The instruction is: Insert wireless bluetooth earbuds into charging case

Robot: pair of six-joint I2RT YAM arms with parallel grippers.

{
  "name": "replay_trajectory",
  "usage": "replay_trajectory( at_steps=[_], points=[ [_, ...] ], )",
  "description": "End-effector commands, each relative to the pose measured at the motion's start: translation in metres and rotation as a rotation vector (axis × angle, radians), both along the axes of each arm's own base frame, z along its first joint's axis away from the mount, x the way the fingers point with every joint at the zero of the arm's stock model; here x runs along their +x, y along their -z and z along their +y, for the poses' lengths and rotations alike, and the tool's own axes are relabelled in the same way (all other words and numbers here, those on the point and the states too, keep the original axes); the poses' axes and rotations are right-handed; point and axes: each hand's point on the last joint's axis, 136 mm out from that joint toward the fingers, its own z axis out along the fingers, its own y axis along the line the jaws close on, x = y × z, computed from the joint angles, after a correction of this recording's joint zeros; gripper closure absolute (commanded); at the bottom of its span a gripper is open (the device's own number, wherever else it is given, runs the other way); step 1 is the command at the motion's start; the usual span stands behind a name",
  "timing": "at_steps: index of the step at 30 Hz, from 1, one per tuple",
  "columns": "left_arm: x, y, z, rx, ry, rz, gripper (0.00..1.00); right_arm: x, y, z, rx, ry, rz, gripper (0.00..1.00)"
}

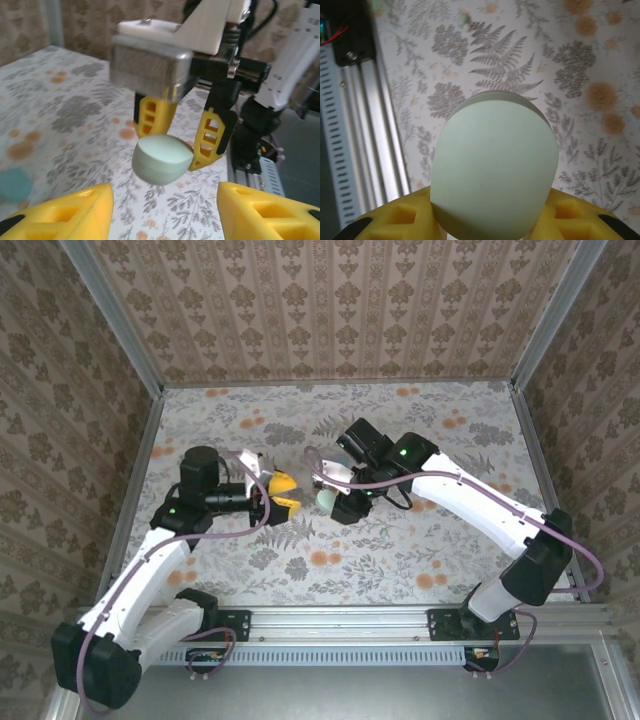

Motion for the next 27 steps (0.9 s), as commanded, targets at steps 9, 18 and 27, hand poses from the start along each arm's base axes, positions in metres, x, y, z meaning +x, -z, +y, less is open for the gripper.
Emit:
replay_trajectory(
  at_steps=[9, 18, 27],
  points=[
    [-0.031, -0.001, -0.041, -0.001, 0.279, -0.057, 0.38, -0.038, -0.029, -0.006, 0.102, -0.107, 0.033, 0.71],
    [-0.03, 0.0, -0.05, 0.007, 0.297, -0.052, 0.42, -0.039, -0.032, -0.004, 0.122, -0.118, 0.033, 0.71],
    [-0.033, 0.001, -0.052, 0.008, 0.312, -0.039, 0.47, -0.038, -0.036, 0.0, 0.148, -0.125, 0.018, 0.72]
  ],
)
